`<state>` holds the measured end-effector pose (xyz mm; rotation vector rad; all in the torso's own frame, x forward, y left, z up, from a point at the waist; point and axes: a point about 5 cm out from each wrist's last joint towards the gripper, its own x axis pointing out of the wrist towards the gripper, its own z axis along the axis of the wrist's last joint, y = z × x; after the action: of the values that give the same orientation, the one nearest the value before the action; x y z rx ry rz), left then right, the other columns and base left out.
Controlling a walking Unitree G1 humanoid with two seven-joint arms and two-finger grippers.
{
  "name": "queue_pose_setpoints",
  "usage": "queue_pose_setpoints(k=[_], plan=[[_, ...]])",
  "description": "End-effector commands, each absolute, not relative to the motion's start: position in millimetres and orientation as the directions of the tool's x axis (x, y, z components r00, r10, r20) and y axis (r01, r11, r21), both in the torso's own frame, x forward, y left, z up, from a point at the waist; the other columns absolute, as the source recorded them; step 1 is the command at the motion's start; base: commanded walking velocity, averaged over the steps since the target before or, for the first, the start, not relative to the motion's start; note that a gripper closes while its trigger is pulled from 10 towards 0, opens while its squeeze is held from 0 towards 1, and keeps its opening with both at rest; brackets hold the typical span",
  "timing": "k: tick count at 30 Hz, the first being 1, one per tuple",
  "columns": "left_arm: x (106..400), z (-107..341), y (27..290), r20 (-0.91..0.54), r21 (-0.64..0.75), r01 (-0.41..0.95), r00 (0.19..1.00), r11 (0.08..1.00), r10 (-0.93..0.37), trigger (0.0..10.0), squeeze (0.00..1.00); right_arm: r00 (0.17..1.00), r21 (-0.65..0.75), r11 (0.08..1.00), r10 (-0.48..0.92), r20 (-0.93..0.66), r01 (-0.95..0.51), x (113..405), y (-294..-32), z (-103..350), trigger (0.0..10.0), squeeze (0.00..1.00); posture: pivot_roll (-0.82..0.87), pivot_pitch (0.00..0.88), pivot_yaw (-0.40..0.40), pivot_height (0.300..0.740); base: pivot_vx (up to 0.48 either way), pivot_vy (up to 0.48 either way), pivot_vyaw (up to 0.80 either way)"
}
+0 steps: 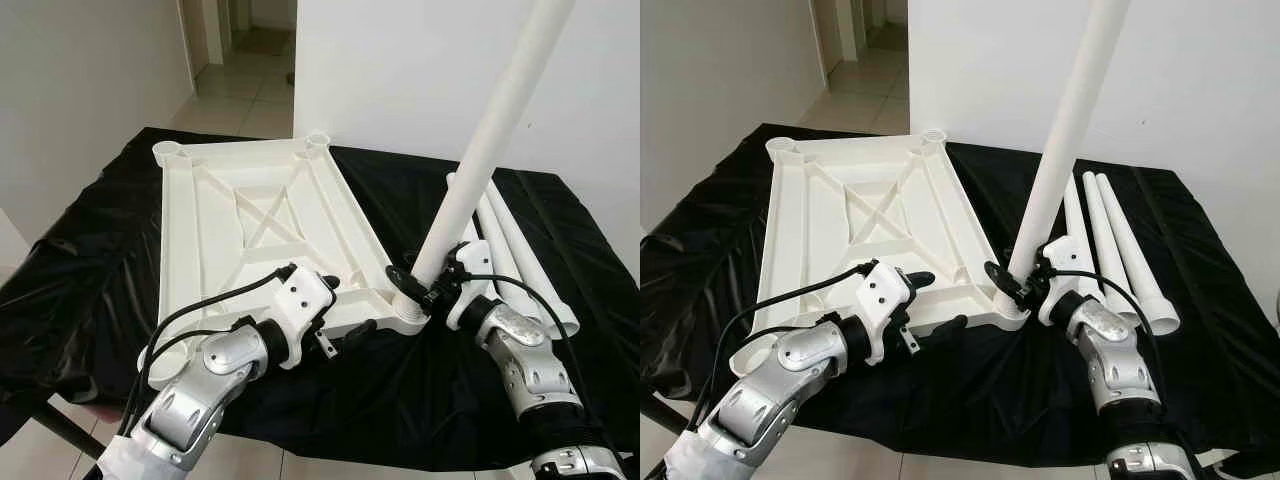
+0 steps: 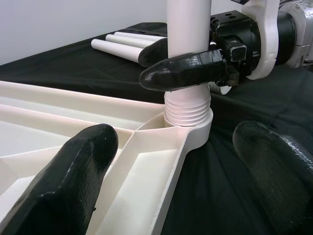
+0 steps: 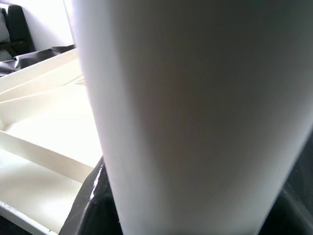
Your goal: Building children table
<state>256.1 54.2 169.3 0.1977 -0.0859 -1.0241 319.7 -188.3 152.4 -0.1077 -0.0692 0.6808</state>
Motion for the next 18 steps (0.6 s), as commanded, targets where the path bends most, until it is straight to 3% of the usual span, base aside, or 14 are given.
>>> queue_pose_setpoints(k=[1, 10, 11, 14, 17, 18], plan=[[252, 168, 53, -0.042, 0.204, 0.868, 0.470, 0.453, -0.882, 10.0, 0.00, 0.764, -0.070, 0.761, 0.644, -0.036, -0.645, 316, -190, 139, 0.0, 0.00, 0.03, 0.063, -0.026, 0.740, 0.000, 0.000, 0.00], [253, 168, 52, -0.043, 0.209, 0.868, 0.469, 0.451, -0.882, 10.0, 0.00, 0.880, -0.025, 0.880, 0.474, -0.037, -0.475, 320, -187, 133, 0.0, 0.00, 0.03, 0.061, -0.031, 0.740, 0.000, 0.000, 0.00], [254, 168, 52, -0.040, 0.206, 0.866, 0.472, 0.455, -0.880, 10.0, 0.00, 0.922, -0.008, 0.923, 0.383, -0.052, -0.384, 318, -177, 124, 0.0, 0.00, 0.03, 0.061, -0.029, 0.740, 0.000, 0.000, 0.00], [254, 168, 52, -0.037, 0.202, 0.867, 0.472, 0.456, -0.881, 10.0, 0.00, 0.939, 0.021, 0.939, 0.343, -0.035, -0.343, 315, -169, 122, 0.0, 0.00, 0.02, 0.062, -0.026, 0.740, 0.000, 0.000, 0.00], [252, 168, 50, -0.037, 0.199, 0.872, 0.463, 0.447, -0.886, 10.0, 0.00, 0.986, 0.089, 0.983, 0.166, -0.035, -0.162, 315, -162, 120, 0.0, 0.00, 0.02, 0.061, -0.023, 0.740, 0.000, 0.000, 0.00], [252, 168, 50, -0.037, 0.199, 0.872, 0.463, 0.447, -0.886, 10.0, 0.00, 0.986, 0.089, 0.983, 0.166, -0.035, -0.162, 315, -162, 120, 0.0, 0.00, 0.02, 0.061, -0.023, 0.740, 0.000, 0.000, 0.00]])
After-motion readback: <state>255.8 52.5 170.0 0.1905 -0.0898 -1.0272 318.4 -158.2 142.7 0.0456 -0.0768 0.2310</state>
